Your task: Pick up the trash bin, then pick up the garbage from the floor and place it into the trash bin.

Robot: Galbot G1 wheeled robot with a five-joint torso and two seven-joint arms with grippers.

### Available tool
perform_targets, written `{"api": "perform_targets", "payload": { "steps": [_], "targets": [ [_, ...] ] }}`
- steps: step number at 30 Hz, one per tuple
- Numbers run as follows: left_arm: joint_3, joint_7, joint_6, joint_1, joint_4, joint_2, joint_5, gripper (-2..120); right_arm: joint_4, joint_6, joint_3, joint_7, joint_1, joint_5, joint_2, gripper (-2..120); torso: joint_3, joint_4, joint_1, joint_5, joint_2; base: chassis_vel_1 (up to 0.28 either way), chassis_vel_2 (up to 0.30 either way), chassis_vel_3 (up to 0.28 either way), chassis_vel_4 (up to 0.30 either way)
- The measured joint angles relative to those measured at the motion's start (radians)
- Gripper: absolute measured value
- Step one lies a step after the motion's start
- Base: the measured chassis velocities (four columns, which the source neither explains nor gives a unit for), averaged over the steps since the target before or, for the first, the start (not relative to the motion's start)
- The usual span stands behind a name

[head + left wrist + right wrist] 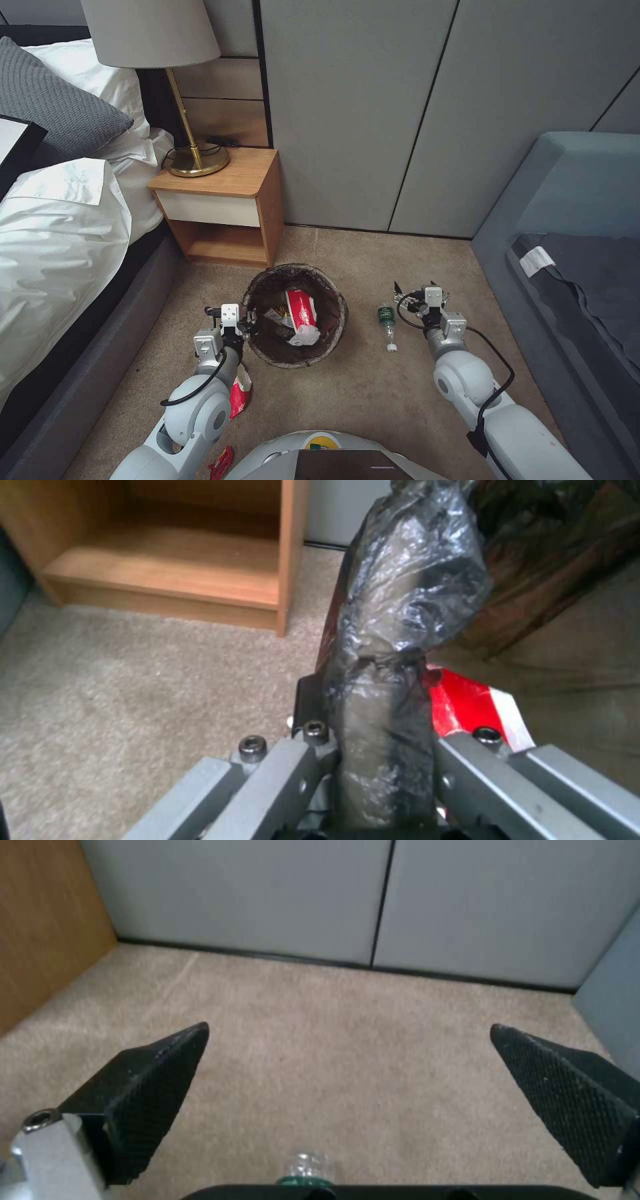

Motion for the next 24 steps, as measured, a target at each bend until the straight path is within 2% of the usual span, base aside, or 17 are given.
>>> {"api": "perform_targets", "payload": {
  "steps": [24],
  "targets": [
    [0.002,-0.002,0.0,-0.001,0.004,-0.007,0.003,3,-0.017,-0.004,-0.018,0.015,0.04,0.006,-0.013,100,0.0,0.0,0.0,0.0001,0.0,0.0,0.0,0.0,0.0]
  ]
}}
